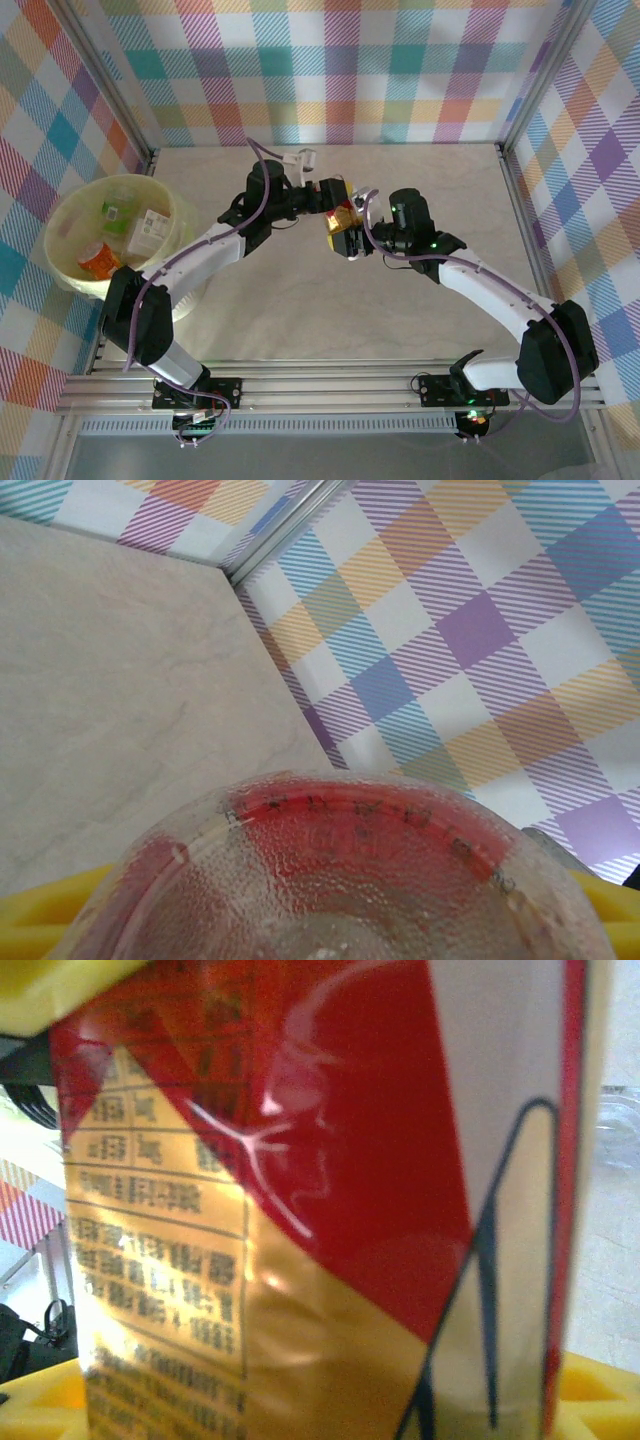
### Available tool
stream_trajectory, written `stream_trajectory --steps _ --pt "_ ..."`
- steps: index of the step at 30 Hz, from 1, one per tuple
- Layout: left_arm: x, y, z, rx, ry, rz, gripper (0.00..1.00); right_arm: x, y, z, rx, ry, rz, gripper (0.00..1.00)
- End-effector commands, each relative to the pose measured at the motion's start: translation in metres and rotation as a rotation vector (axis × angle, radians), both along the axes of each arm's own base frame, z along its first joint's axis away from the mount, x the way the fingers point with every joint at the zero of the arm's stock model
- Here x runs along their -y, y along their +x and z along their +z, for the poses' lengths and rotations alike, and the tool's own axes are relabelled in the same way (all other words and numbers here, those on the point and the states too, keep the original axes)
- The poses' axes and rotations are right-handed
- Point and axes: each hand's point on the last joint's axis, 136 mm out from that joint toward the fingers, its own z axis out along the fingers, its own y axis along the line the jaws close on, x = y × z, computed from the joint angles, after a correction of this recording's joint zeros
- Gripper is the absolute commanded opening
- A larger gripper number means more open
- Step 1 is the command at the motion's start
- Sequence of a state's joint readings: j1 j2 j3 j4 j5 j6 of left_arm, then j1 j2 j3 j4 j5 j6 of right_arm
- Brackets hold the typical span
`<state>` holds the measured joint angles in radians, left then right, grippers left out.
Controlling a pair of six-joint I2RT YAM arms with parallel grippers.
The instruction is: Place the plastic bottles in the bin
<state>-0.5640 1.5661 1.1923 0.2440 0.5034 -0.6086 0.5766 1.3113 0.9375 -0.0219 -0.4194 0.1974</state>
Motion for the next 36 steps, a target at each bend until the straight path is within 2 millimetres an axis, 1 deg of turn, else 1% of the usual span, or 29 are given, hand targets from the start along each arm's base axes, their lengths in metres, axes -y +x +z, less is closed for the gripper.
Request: stream_trajectory --steps 1,3,4,5,7,11,14,17,19,23,28,33,36 --pt "0.005 -0.022 0.009 0.055 0.006 -0.067 0.61 -0.006 0.005 0.035 0.086 0.061 0.005 0.60" --pt "-0.002 -0.015 0.006 0.045 0.031 -0.006 0.59 -0.003 0.006 0.035 0.101 0.053 -0.008 0.75" --pt "-0.007 -0.011 0.004 0.037 0.047 0.034 0.59 -0.002 0.005 0.035 0.116 0.047 -0.012 0.86" --pt "-0.011 -0.007 0.001 0.029 0.062 0.070 0.59 0.002 0.006 0.035 0.130 0.041 -0.028 0.93" --pt "-0.019 -0.001 -0.001 0.021 0.082 0.132 0.59 0.008 0.007 0.036 0.158 0.032 -0.061 1.00" --pt "-0.035 0.005 -0.002 0.015 0.107 0.230 0.58 0.029 0.009 0.039 0.217 0.026 -0.170 1.00" --pt "-0.049 0.008 -0.001 0.019 0.140 0.301 0.57 0.045 0.008 0.045 0.303 0.053 -0.248 1.00" --pt "-0.060 0.007 0.007 0.051 0.153 0.347 0.57 0.060 0.009 0.054 0.370 0.056 -0.320 1.00" --pt "-0.068 0.005 0.014 0.080 0.162 0.377 0.57 0.065 0.010 0.057 0.387 0.035 -0.335 1.00" --pt "-0.092 -0.003 0.035 0.145 0.204 0.454 0.57 0.066 0.010 0.055 0.392 0.001 -0.335 1.00" --pt "-0.129 -0.018 0.059 0.205 0.278 0.563 0.57 0.065 0.014 0.055 0.423 0.026 -0.342 1.00" --pt "-0.176 -0.041 0.090 0.256 0.444 0.680 0.57 0.061 0.017 0.055 0.439 0.036 -0.334 1.00" --pt "-0.197 -0.056 0.112 0.311 0.492 0.720 0.57 0.061 0.019 0.054 0.466 0.050 -0.341 1.00"
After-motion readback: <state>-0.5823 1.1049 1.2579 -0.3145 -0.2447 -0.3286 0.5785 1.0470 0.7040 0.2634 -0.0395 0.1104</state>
